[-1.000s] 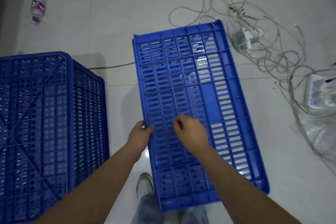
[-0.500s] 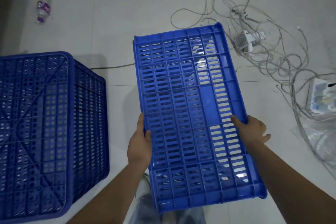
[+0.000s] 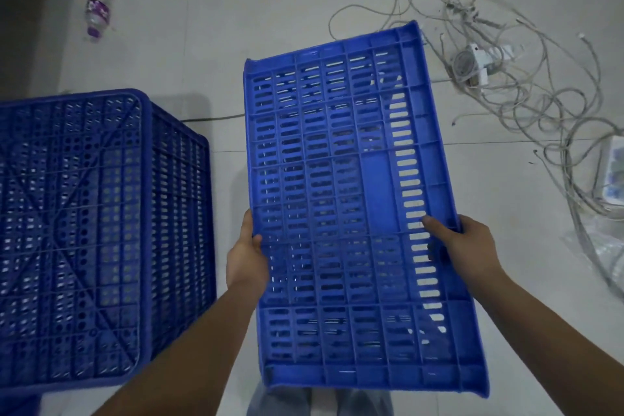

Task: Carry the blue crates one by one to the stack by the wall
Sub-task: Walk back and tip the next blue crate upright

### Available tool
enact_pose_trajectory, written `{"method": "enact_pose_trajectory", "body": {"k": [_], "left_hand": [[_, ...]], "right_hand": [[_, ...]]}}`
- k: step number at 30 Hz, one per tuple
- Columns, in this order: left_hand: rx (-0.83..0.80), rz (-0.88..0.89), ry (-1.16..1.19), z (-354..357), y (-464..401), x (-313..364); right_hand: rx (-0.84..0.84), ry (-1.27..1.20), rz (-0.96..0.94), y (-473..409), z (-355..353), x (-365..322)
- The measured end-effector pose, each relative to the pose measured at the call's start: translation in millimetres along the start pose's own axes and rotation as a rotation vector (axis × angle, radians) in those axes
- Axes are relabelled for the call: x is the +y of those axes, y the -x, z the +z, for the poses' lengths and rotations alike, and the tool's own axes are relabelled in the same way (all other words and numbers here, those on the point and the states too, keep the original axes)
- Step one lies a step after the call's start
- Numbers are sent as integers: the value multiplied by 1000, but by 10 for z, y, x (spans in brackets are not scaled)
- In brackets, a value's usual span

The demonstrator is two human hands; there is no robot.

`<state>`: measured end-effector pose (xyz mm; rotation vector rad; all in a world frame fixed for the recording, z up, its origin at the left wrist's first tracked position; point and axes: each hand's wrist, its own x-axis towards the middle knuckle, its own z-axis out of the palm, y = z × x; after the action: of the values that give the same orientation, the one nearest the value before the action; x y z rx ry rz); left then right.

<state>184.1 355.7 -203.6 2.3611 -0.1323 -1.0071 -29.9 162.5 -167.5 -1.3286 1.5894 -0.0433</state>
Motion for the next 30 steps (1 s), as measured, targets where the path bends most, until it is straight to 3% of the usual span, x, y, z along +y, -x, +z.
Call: {"method": "enact_pose_trajectory", "body": {"k": [3, 8, 10, 14, 18, 20, 24, 28, 30], "left_hand": [[-32, 6, -28, -108, -134, -42], [-296, -188, -266, -221, -355, 80], [-335, -204, -259, -171, -378, 188], [-204, -75, 12, 6, -336, 421], [-268, -53, 246, 180, -318, 635], [-255, -118, 284, 245, -400, 605], [-184, -254, 282, 228, -513, 461], [-162, -333, 414, 117, -567, 258], [-172, -362, 378, 20, -574, 162]], "right_hand": [[-16, -129, -48, 179, 113, -46], [151, 17, -206, 369, 247, -256], [194, 73, -249, 432, 344, -351], [48, 247, -207, 550, 814, -416], [-69, 343, -181, 550, 1413, -306], [-115, 360, -172, 547, 1668, -253], [42, 488, -292, 559, 2101, -126], [-132, 484, -175, 613, 2516, 77], [-113, 524, -265, 608, 2636, 160]]}}
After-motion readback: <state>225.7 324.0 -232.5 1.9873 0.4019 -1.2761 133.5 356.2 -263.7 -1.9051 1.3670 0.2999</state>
